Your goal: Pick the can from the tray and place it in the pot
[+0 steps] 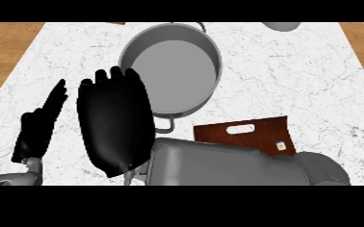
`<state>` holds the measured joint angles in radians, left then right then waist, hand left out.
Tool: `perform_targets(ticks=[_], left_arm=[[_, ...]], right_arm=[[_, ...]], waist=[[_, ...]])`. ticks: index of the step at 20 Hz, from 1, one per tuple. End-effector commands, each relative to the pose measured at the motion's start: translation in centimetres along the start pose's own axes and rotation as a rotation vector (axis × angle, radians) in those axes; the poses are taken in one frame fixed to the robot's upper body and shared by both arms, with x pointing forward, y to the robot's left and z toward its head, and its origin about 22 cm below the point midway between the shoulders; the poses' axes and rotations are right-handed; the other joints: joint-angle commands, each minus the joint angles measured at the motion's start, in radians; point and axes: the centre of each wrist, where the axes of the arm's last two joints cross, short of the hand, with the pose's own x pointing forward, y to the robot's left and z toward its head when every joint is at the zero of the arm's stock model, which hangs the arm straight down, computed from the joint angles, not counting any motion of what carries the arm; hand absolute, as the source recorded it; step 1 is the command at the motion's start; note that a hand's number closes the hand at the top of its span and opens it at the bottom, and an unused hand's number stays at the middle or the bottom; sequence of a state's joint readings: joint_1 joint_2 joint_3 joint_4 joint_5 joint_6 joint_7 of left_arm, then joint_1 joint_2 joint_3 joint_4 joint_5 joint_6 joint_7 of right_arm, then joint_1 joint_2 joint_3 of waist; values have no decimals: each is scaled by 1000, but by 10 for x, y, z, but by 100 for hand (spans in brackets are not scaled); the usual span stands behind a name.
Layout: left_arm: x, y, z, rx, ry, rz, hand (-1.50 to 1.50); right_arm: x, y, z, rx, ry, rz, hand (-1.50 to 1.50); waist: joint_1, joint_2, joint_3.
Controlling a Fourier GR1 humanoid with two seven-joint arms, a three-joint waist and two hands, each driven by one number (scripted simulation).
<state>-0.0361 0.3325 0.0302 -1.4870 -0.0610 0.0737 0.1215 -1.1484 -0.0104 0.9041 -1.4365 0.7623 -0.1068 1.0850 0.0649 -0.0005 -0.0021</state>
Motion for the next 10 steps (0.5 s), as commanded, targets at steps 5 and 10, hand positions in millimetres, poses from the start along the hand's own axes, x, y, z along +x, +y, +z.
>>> perform_targets(ticks=[5, 10], left_arm=[[-8, 5, -1, 7, 24, 12, 0], [6, 15, -5, 27, 0, 7, 0]], right_arm=[[6, -18, -46, -141, 115, -144, 150], [-21, -6, -77, -121, 104, -182, 150]], waist=[[-17, 5, 0], [-30, 7, 1]])
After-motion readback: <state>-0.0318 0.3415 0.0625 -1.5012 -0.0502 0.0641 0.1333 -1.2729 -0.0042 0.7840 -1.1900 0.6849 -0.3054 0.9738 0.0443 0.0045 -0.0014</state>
